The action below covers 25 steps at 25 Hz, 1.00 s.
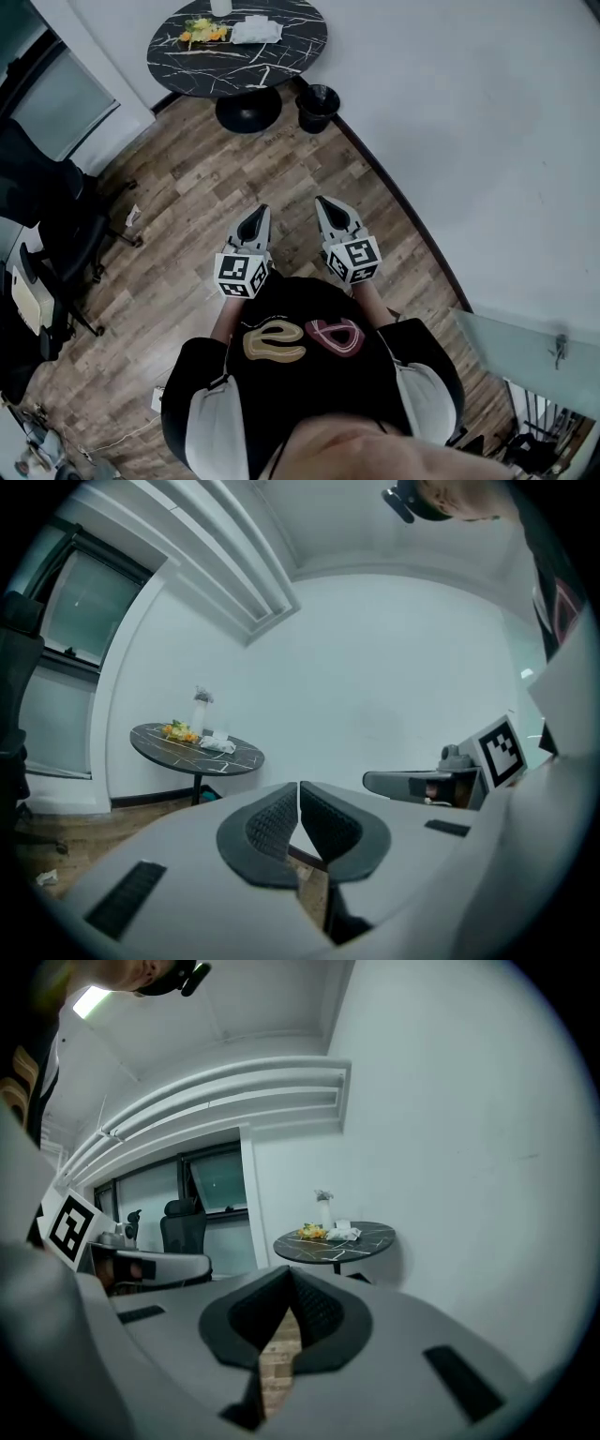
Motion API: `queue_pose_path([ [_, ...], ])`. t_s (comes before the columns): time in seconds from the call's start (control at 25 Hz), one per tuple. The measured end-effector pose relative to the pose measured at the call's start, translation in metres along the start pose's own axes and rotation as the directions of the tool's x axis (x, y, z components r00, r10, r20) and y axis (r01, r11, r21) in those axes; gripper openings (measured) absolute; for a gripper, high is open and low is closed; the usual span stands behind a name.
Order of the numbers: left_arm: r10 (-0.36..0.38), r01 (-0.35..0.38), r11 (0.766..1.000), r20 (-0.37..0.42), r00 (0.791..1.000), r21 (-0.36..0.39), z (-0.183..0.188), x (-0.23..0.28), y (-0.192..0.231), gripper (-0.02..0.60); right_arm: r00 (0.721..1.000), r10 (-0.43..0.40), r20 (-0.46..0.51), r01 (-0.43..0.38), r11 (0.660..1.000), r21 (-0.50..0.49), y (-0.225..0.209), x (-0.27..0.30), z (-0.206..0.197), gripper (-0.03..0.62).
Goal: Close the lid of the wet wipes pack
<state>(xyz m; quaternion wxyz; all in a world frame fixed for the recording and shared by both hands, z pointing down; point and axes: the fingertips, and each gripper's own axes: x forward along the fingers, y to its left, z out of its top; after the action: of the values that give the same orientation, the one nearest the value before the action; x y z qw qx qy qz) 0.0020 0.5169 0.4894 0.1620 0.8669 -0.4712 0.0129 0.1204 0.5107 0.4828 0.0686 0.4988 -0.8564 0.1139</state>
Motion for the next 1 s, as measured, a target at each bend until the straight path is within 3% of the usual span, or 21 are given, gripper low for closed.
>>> queue_pose_path([
  [0.52,-0.064,0.064,0.998,-0.018,0.998,-0.010,0.016,0.028,0.055,0.023,0.997,-0.075,-0.011,0.075,0.996,0.037,0.007,0.051,0.000,0.012],
  [0.76,-0.036,0.036,0.999,-0.009,0.999,-0.011,0.022,0.046,0.071,0.023,0.998,-0.061,-0.006,0.061,0.998,0.030,-0.007,0.076,0.008,0.012],
  [1.0,0.033,-0.033,0.999,0.000,0.999,-0.013,0.031,0.074,0.095,0.023,1.000,0.008,-0.021,-0.008,1.000,0.017,-0.029,0.121,0.013,0.012],
])
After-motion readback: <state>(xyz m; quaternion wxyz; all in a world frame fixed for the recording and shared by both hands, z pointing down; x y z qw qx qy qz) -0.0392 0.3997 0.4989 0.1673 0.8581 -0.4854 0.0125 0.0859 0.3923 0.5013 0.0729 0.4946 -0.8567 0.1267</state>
